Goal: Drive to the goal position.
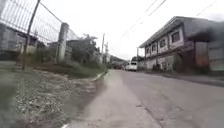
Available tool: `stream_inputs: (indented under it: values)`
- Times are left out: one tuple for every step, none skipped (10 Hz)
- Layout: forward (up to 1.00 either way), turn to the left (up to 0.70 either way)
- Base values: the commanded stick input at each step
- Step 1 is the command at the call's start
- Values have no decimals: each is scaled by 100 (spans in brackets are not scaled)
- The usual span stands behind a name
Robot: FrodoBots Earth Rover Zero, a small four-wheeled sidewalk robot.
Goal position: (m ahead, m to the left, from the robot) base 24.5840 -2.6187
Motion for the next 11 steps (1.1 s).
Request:
stream_inputs:
  values:
    - [70,-32]
    - [70,-35]
    - [70,-13]
    - [70,0]
    - [70,0]
    - [70,0]
    - [70,0]
    - [70,0]
    - [70,0]
    - [70,0]
    - [70,0]
